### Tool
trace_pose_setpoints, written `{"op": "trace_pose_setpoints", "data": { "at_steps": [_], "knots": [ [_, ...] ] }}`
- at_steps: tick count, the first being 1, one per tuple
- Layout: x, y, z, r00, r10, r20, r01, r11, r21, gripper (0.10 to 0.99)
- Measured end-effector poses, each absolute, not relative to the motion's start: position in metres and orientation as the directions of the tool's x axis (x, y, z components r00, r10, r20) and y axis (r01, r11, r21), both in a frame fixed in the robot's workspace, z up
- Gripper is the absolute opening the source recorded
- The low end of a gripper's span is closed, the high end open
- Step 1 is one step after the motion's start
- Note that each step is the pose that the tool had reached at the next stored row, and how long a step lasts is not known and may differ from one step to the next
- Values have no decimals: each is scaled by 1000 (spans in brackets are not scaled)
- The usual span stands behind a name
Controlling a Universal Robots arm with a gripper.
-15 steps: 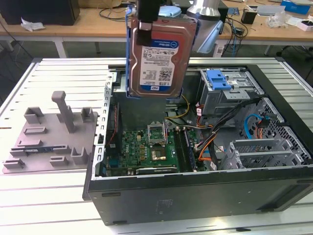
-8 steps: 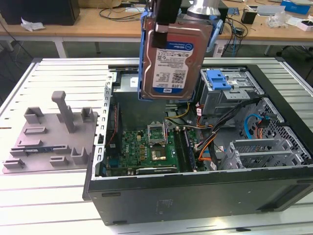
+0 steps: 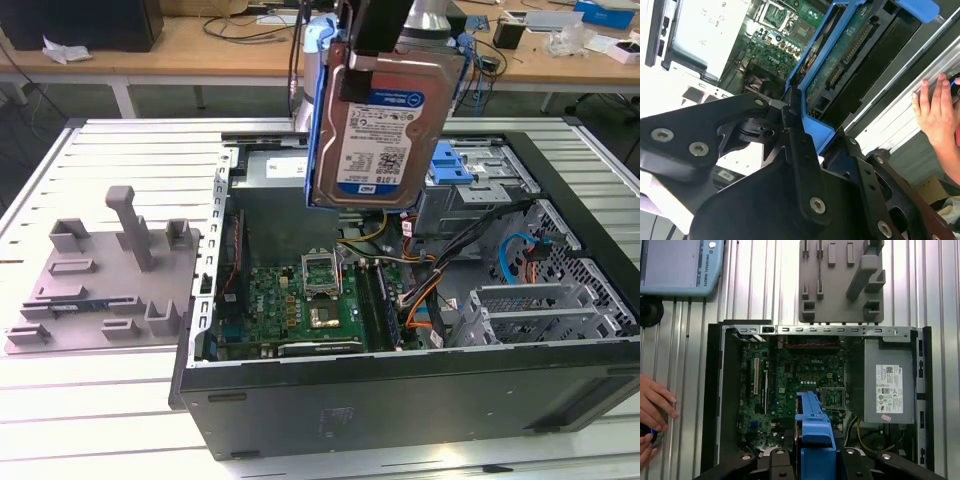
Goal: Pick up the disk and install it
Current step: 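Pick up the disk, then insert the disk into the insertion slot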
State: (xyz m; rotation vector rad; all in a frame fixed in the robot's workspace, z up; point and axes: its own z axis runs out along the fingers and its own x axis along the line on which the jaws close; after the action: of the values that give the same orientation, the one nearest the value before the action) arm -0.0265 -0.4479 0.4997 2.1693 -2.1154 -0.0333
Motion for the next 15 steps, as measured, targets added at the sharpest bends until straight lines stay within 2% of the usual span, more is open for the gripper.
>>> {"op": "trace_pose_setpoints", "data": {
  "at_steps": [15],
  "knots": [
    [-26, -448, 500, 29, -998, 62, -995, -23, 95, 369]
  ]
}}
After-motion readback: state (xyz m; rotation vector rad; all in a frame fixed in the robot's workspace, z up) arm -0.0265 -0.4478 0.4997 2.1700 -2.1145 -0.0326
